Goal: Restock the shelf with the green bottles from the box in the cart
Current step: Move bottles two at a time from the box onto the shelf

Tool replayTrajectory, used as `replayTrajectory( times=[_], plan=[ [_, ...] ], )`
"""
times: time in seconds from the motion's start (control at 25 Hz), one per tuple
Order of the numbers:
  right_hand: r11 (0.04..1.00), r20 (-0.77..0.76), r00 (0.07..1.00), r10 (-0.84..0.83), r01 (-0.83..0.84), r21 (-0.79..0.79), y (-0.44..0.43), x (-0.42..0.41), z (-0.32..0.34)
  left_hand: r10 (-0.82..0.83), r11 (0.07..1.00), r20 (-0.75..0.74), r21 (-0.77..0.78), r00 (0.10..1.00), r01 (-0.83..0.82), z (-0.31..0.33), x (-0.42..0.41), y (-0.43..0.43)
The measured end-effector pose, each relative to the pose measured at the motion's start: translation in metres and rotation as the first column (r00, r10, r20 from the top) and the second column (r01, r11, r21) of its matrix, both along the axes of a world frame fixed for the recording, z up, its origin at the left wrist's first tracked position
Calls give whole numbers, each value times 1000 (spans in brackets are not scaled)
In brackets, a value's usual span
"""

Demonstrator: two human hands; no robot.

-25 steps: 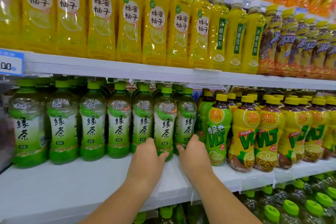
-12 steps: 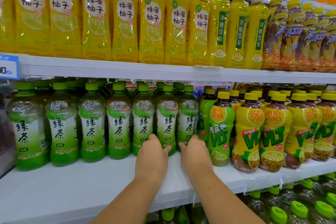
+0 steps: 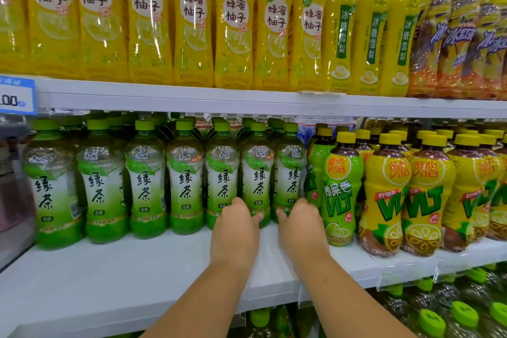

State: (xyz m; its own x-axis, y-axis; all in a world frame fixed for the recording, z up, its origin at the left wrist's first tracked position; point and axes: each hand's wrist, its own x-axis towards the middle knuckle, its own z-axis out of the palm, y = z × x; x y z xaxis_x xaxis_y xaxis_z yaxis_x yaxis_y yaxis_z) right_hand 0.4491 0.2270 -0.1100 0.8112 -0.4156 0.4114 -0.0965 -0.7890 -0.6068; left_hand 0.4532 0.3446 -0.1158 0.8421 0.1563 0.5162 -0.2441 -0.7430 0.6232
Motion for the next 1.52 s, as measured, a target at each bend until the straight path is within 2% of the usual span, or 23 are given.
replayTrajectory(
  times=[0.32,0.44,0.68,0.84,0.96,1.2,1.32,1.4,1.52],
  plan=[
    [1000,14,1000,3,-3,12,-1,-1,-1,75,995,25,63,997,-76,0,-3,3],
    [1000,56,998,1,-3,26,-1,-3,0,77,996,-24,-45,997,-78,3,-6,7],
    [989,94,994,46,-59,136,-2,-10,2,-63,979,-140,-203,988,33,5,-13,11],
    [963,114,988,104,-128,238,-4,-21,3,-236,949,-232,-263,944,173,8,-17,15],
    [939,119,983,140,-170,299,-2,-38,1,-300,916,-246,-344,922,206,13,-26,17],
    [880,-26,974,225,-192,435,0,-67,5,-454,839,-319,-467,832,279,27,-55,26],
    [844,-95,962,255,-174,507,0,-99,21,-512,799,-426,-556,746,231,39,-84,38],
    [823,-164,950,266,-136,551,-1,-118,38,-505,806,-501,-564,703,178,48,-104,46],
    [812,-265,916,302,-101,575,-2,-150,64,-449,863,-579,-479,681,161,65,-135,59]
  ],
)
